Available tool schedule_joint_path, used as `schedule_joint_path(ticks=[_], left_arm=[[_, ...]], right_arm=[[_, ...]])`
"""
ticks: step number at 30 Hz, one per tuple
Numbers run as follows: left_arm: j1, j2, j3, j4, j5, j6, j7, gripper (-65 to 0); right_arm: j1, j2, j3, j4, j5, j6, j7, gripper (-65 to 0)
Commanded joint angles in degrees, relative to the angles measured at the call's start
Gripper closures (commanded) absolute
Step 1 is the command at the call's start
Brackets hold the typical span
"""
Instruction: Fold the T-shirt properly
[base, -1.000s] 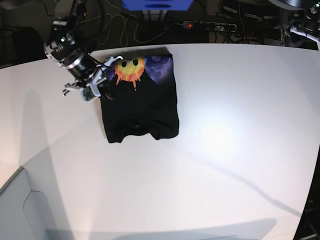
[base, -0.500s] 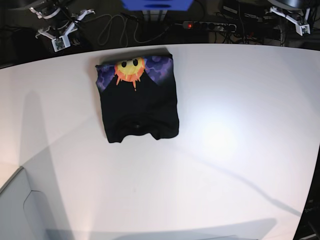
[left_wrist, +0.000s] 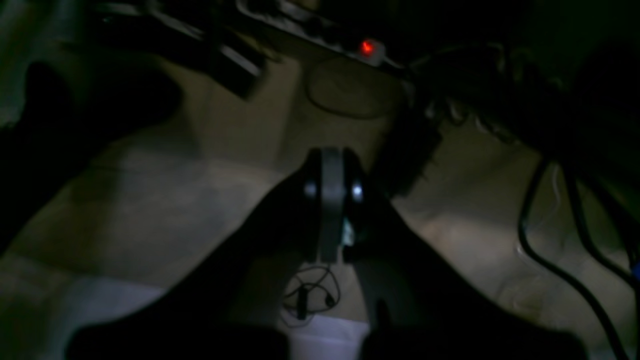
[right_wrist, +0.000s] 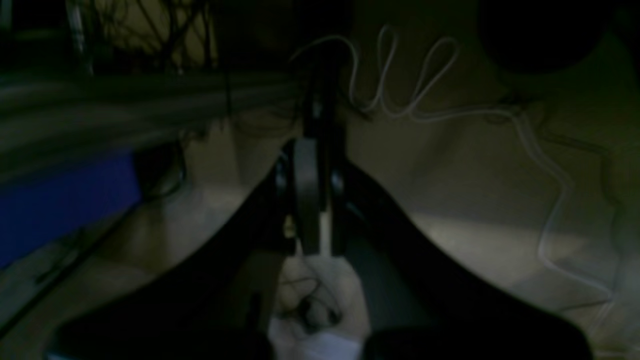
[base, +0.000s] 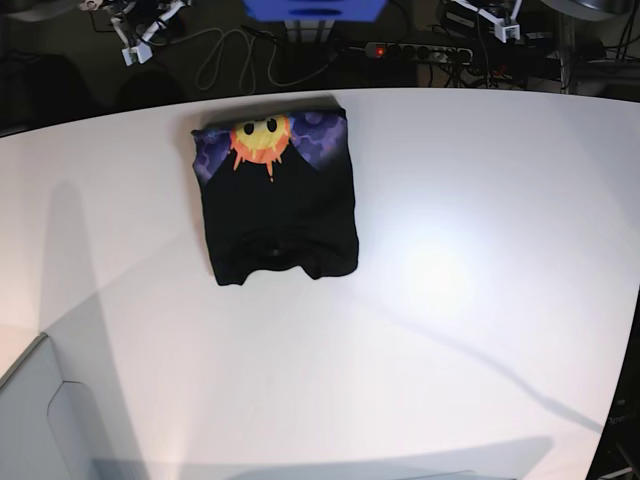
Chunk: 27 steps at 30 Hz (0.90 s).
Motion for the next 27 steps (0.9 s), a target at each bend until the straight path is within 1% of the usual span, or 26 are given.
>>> schedule_joint_path(ticks=[1,3,4,5,6,7,9,10,11,13,14,16,17,18,19,20,21,27], left_arm=[[-0.65,-1.11,1.04,-2.85,1.10,-0.11,-2.47,0.0],[-3.46,-2.43,3.41,-9.45,3.21,-0.11,-5.73,0.0],[-5.31,-2.95,4.82,-13.23,4.18,-0.11,-7.31,0.0],[-6.98,-3.13,6.14,-17.01,5.06,-0.11,-8.63,0.0],[-8.83,-3.39,7.37,-21.14,5.85,-0.11,-10.12,0.0],[-10.85,-4.10,8.69,-25.10,6.56,-0.03,-11.62,0.0],[-13.75,-4.27,11.15,-30.72,7.35,-0.03,-13.82,0.0],[-14.98,-4.19,12.56,-32.57,7.43,-0.03,-14.69,0.0],[-15.77,-4.10,13.96,-33.45,7.43,-0.03,-15.31,0.0],[-16.74,-2.69,16.25,-33.89,7.43,0.06,-16.28,0.0],[-16.74,-2.08,17.48,-33.71,7.52,1.03,-16.28,0.0],[-17.00,-1.64,19.06,-33.71,7.26,4.63,-16.28,0.0],[-17.35,-1.46,19.85,-33.71,7.17,6.92,-16.37,0.0],[-17.44,-1.46,20.47,-33.80,7.17,7.89,-16.37,0.0],[-17.53,-1.37,21.17,-33.89,7.17,8.77,-16.37,0.0],[-17.70,-1.37,21.96,-33.97,7.17,8.77,-16.37,0.0],[-17.79,-1.37,22.49,-34.06,7.17,9.03,-16.37,0.0],[-18.06,-1.46,22.75,-34.15,7.17,9.29,-16.37,0.0]], right_arm=[[0.69,0.84,-2.49,-3.17,-0.13,0.75,2.94,-0.4],[2.54,1.46,-6.27,-8.79,-2.06,0.48,7.60,-0.4],[3.24,1.54,-7.41,-11.08,-2.85,-0.48,9.71,-0.4],[3.86,1.72,-8.56,-13.19,-3.82,-2.59,11.55,-0.4],[4.38,1.72,-9.08,-15.12,-4.79,-5.93,13.31,-0.4],[4.91,1.63,-9.61,-16.97,-5.67,-10.42,15.16,-0.4],[5.88,1.46,-10.84,-19.17,-6.90,-19.82,16.91,-0.4],[6.23,1.37,-12.42,-19.87,-7.25,-25.01,17.09,-0.4],[6.58,1.10,-14.18,-20.48,-7.25,-29.14,17.09,-0.4],[7.46,0.31,-17.79,-21.89,-7.42,-37.49,17.44,-0.4],[7.99,0.05,-19.28,-22.77,-7.25,-41.80,17.53,-0.4],[9.22,-1.27,-21.83,-24.79,-7.16,-49.10,17.53,-0.4],[9.75,-2.06,-22.97,-26.11,-7.16,-52.35,17.53,-0.4],[10.28,-2.76,-23.85,-27.08,-7.16,-54.73,17.53,-0.4],[10.63,-3.55,-24.64,-28.05,-7.16,-56.75,17.53,-0.4],[11.15,-4.26,-25.35,-29.01,-7.34,-58.42,17.53,-0.4],[11.59,-4.96,-25.79,-30.07,-7.34,-59.21,17.53,-0.4],[16.34,-7.95,-26.67,-38.42,-7.42,-59.47,17.53,-0.4]])
